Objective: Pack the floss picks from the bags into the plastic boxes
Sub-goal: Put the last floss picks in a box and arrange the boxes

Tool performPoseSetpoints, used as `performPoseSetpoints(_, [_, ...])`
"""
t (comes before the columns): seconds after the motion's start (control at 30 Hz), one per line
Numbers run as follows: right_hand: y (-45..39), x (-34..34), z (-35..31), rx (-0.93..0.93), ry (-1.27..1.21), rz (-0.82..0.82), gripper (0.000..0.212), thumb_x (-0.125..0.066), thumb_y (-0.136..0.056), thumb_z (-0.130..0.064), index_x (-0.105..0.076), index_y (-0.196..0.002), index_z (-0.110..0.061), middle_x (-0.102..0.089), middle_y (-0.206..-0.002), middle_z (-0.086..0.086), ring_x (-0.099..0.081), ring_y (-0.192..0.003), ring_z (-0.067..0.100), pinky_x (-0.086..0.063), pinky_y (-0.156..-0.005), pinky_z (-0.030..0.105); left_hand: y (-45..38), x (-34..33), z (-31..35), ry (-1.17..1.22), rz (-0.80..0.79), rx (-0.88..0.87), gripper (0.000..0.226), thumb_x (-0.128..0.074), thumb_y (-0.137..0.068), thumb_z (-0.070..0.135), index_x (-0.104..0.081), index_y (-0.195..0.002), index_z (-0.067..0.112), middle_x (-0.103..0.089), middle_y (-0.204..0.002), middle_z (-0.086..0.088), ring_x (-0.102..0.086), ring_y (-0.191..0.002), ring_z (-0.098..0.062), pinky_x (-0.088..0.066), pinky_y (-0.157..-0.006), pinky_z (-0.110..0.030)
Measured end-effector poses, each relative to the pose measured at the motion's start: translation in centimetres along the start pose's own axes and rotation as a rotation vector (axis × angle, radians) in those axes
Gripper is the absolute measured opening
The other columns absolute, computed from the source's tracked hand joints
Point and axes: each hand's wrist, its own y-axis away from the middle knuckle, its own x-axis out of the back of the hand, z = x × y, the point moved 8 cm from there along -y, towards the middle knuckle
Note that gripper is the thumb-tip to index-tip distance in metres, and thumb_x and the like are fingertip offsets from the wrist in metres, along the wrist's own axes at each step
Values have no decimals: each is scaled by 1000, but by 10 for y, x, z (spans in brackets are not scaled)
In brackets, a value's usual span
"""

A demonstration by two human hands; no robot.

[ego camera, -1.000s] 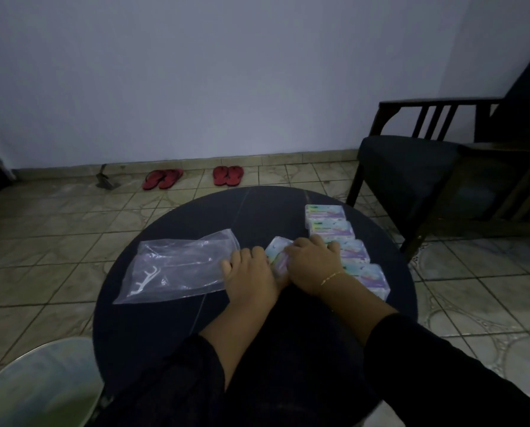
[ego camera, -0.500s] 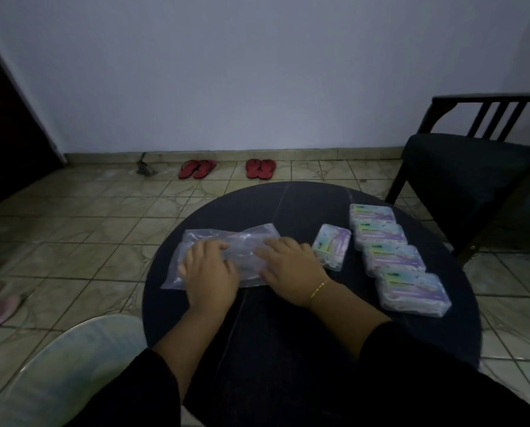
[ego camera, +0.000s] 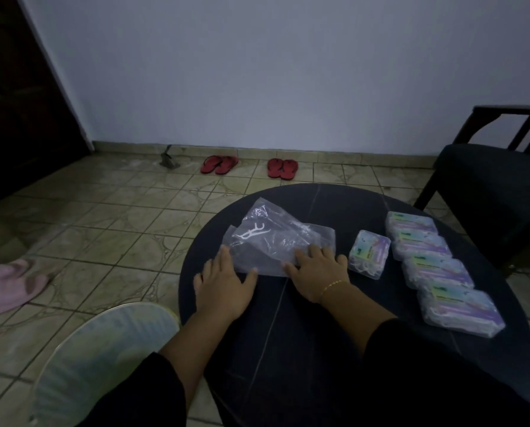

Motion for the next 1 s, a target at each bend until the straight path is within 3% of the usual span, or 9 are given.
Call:
performPoseSetpoints(0.17, [-2,0,-3,-1,-40,41,53,-23,-96,-57,-37,-138,-28,-33,-144,5,-26,-133,28,-25,-102,48,-26,19,-13,234,69,289,72,-38,-93,53,-17,-150,14,-34,-150,-10,-27,-137,-31,-16,-110,-48])
performPoseSetpoints(0.33, [2,-1,-5,20,-80,67,48,-29,-96,-53,-36,-138,-33,-24,-150,4,-20,-136,27,-23,-103,47,-39,30,0,101,206,156,64,-39,-93,39,-20,-149,18,-31,-151,-6,-26,-137,-26,-15,-110,-44])
performPoseSetpoints(0.4, [8,-1,-3,19,-153,65,41,-37,-94,-52,-43,-133,-38,-13,-156,6,-13,-140,29,-20,-106,48,-44,30,3,139,181,159,61,-33,-94,45,-26,-148,18,-38,-148,-6,-31,-135,-26,-15,-109,-45])
performPoseSetpoints(0.5, [14,3,0,-2,-294,103,29,-45,-92,-47,-58,-117,-40,-7,-157,3,-11,-141,28,-18,-109,47,-56,29,1,111,67,203,74,-20,-91,67,-38,-142,18,-49,-139,-7,-37,-131,-28,-16,-107,-47])
performPoseSetpoints(0.57, [11,11,9,-78,-431,187,25,-48,-92,-42,-62,-110,-34,-18,-154,3,-22,-137,26,-23,-108,45,-62,31,2,-11,19,157,74,-18,-89,70,-51,-132,20,-56,-129,-6,-39,-126,-28,-18,-104,-47])
performPoseSetpoints(0.63, [5,22,24,-177,-571,286,26,-50,-92,-32,-62,-112,-22,-38,-142,9,-38,-126,27,-34,-104,42,-64,35,5,-89,24,97,59,-26,-92,63,-62,-115,23,-61,-116,-3,-42,-119,-26,-20,-99,-46])
performPoseSetpoints(0.77, [-7,25,41,-321,-865,252,39,-51,-92,-20,-48,-130,-8,-54,-125,13,-53,-112,27,-44,-95,38,-65,38,1,52,56,50,28,-42,-94,49,-59,-88,28,-64,-97,3,-53,-104,-22,-25,-98,-42])
performPoseSetpoints(0.87, [-9,23,43,-378,-989,206,43,-52,-93,-21,-44,-133,-8,-57,-115,10,-54,-100,22,-42,-82,30,-65,34,-4,226,72,11,19,-45,-95,42,-54,-85,29,-64,-92,4,-58,-94,-21,-35,-100,-45])
performPoseSetpoints(1.0, [4,31,44,-389,-1068,190,36,-57,-92,-15,-54,-125,1,-59,-117,16,-56,-98,24,-45,-82,32,-58,36,-11,339,134,-5,17,-42,-98,35,-54,-88,27,-61,-86,8,-59,-88,-19,-39,-99,-47])
